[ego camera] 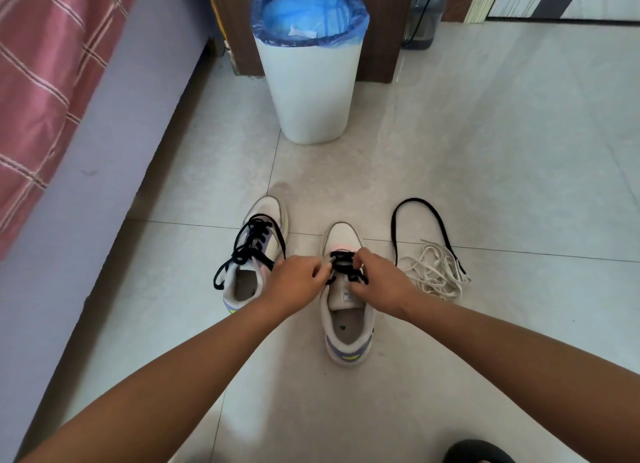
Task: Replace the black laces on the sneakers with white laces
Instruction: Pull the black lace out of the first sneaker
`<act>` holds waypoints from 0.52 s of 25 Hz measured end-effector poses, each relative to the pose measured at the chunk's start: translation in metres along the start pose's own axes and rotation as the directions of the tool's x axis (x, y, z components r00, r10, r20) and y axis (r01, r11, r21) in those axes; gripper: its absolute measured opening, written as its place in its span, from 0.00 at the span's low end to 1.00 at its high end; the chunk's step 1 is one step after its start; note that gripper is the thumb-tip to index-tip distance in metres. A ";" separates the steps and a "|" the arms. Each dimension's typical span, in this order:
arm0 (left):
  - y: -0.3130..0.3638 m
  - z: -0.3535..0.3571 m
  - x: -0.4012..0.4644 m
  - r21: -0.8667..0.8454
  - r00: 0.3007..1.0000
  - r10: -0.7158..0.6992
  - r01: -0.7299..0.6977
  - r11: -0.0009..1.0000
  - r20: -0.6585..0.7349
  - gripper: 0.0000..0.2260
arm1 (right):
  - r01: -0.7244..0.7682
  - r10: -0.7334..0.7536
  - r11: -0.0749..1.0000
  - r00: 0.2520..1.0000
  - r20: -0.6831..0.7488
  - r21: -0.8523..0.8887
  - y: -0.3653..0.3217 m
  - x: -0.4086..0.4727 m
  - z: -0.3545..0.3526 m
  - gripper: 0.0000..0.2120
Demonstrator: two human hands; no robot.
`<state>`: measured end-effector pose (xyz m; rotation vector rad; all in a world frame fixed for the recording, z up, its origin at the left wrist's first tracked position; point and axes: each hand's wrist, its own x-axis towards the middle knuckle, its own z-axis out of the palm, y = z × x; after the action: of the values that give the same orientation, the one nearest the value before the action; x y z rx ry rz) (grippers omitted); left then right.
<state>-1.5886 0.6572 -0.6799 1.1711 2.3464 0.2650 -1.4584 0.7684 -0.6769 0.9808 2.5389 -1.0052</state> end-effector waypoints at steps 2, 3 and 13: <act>-0.004 0.005 0.006 -0.198 0.985 -0.129 0.149 0.969 0.110 0.16 | -0.025 0.027 0.996 0.999 -0.022 0.081 -0.002 0.004 -0.002 0.08; -0.004 0.008 0.009 -0.260 0.976 -0.152 0.189 0.947 0.157 0.14 | -0.045 0.047 0.992 0.999 -0.014 0.114 -0.003 0.006 -0.004 0.08; 0.012 -0.017 0.038 -0.242 0.931 -0.027 0.123 0.963 0.365 0.05 | -0.032 0.066 0.983 0.980 0.187 -0.180 -0.018 0.020 -0.021 0.03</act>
<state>-1.6083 0.6957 -0.6742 0.9116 1.9623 0.2950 -1.4846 0.7831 -0.6612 0.8485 2.3845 -0.8028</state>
